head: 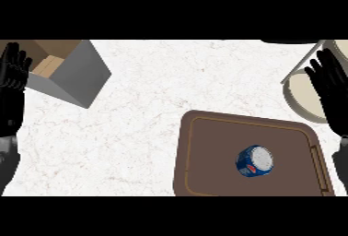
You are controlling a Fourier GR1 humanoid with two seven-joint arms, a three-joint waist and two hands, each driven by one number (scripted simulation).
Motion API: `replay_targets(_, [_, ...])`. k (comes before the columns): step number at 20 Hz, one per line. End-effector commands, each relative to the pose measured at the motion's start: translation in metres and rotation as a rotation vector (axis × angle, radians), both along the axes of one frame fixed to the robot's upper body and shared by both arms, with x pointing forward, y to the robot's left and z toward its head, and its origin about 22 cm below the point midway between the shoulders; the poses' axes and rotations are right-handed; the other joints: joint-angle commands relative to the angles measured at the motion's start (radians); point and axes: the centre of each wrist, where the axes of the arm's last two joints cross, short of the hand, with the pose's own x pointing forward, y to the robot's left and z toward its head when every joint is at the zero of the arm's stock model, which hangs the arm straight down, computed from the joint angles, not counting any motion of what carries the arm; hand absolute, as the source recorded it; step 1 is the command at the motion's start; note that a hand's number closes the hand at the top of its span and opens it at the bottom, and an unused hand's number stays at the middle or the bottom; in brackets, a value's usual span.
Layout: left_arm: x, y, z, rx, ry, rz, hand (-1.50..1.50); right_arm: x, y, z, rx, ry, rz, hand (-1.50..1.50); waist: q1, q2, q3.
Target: Pick the can from the tray and place it in the tiered basket
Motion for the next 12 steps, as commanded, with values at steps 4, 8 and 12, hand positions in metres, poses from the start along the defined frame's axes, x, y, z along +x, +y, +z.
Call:
replay_targets(4, [-0.036, -0.019, -0.082, -0.088, 0.332, 0.047, 0.00, 0.005, -0.006, 0.053, -0.100, -0.264, 0.212, 1.50, -0.006, 0.004, -0.020])
replay_targets(8, [-0.068, -0.032, -0.125, -0.170, 0.488, 0.049, 0.00, -0.003, -0.051, 0.036, -0.204, -0.116, -0.236, -1.50, -0.053, 0.026, -0.028])
replay_targets(12, [-0.078, -0.042, -0.131, -0.189, 0.496, 0.056, 0.00, -0.009, -0.042, 0.015, 0.045, -0.176, -0.227, -1.50, -0.054, 0.014, -0.020])
